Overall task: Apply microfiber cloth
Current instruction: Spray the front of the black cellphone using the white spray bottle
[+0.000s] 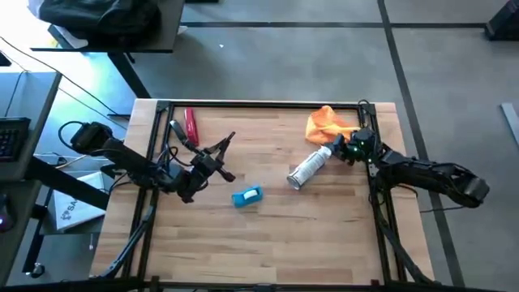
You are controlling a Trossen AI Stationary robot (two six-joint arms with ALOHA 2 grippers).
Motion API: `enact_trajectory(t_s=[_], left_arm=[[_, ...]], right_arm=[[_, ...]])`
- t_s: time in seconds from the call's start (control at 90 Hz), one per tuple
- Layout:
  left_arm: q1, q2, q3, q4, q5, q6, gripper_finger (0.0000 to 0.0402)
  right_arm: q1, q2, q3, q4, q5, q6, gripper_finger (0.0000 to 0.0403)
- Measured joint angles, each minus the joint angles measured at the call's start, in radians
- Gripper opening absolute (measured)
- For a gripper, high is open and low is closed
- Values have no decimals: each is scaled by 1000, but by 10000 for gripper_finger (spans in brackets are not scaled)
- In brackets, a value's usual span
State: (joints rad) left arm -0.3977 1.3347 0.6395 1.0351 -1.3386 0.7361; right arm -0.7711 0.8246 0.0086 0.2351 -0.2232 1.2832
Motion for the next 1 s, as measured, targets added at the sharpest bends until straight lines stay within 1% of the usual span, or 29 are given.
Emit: enact_trajectory(t_s=[0.111, 0.211, 0.4, 0.522, 0.678, 0.833, 1.0], left_arm=[[0, 0, 0, 0, 0, 0, 12], [0, 0, 0, 0, 0, 0, 12], [0, 0, 0, 0, 0, 0, 12], [0, 0, 0, 0, 1, 0, 12], [0, 0, 0, 0, 1, 0, 12], [0, 0, 0, 0, 1, 0, 12], [0, 0, 0, 0, 0, 2, 12]], right_arm=[[13, 0, 0, -59, -41, 6, 184], [24, -2, 0, -100, -49, 8, 158], [28, 1, 0, -57, -59, 3, 119], [28, 0, 1, -49, -98, 17, 104], [28, 0, 1, -41, -119, 27, 89], [28, 0, 1, 14, -120, 45, 77], [28, 0, 1, 146, -120, 44, 53]])
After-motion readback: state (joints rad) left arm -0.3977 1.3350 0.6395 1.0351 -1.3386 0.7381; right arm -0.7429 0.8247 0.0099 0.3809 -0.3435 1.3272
